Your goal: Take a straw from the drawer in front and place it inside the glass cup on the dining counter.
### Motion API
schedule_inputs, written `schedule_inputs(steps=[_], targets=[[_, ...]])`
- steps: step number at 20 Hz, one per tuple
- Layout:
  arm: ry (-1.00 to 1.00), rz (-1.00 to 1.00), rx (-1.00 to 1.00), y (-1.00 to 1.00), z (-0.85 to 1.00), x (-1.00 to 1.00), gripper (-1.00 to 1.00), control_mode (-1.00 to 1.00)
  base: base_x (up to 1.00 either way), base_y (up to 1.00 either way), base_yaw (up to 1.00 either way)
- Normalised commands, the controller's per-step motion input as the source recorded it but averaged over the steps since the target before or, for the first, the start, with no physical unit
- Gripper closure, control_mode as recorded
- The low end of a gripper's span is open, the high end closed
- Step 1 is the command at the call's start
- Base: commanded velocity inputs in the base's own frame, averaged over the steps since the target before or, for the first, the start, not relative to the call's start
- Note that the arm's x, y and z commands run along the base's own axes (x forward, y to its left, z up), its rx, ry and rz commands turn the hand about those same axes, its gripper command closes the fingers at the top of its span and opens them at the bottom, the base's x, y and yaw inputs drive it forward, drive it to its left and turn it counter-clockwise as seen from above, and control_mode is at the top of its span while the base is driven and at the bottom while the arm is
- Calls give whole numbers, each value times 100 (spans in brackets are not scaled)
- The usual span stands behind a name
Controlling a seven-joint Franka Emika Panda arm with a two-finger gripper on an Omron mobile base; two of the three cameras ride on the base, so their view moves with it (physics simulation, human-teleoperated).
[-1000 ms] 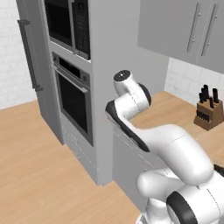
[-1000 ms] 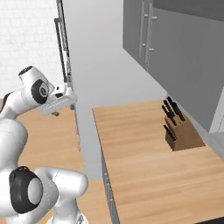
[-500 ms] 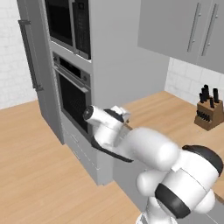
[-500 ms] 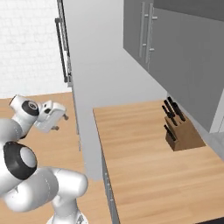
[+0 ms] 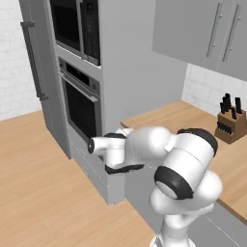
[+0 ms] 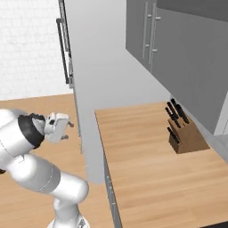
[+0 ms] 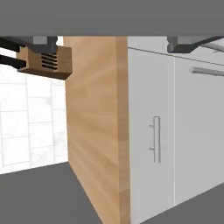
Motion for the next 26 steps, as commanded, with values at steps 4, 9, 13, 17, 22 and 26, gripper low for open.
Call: schedule_inputs(steps=[4,9,13,17,22,26], targets=[[0,0,-15,-2,-49,33,-100,-100,0,0,0],[0,-2,-10,-25,-44,12,-100,-100,0,0,0],[0,-2,-3,-41,-41,1,-100,-100,0,0,0],[0,-5,-2,-51,-31,0,-100,-100,0,0,0],[-1,-2,-3,-58,-24,0,-100,-100,0,0,0],[-4,0,-2,-38,-18,13,-100,-100,0,0,0]])
